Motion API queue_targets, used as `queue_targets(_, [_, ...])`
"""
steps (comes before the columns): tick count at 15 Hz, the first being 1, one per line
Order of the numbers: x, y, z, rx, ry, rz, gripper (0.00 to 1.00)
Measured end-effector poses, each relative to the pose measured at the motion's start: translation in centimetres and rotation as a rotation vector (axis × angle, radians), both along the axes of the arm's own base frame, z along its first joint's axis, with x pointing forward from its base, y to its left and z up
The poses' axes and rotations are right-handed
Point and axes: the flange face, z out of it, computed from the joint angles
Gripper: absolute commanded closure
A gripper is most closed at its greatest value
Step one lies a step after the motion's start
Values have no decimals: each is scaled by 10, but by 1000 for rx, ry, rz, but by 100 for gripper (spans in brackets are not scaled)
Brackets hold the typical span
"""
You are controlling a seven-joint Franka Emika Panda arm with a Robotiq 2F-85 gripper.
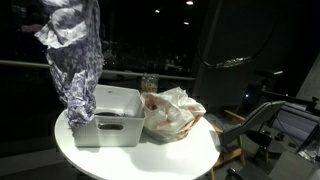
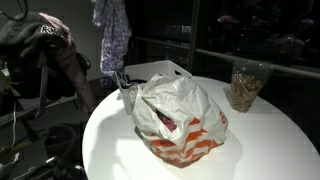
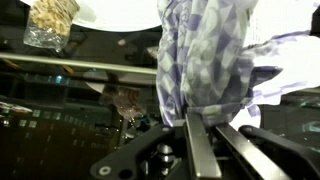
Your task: Remove everything from the plastic and put them in the box
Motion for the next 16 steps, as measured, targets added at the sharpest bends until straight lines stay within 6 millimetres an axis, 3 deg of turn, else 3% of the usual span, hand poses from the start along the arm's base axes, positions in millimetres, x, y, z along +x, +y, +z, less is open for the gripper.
queue_targets(3, [60, -53, -48, -19, 60, -88, 98])
queue_targets(6, [103, -104, -74, -23, 82, -164, 98])
queue_targets(12, [124, -134, -100, 28, 200, -189, 99])
queue_targets(14, [129, -150, -125, 57, 277, -178, 99])
queue_targets(16, [135, -174, -163, 78, 365, -174, 99])
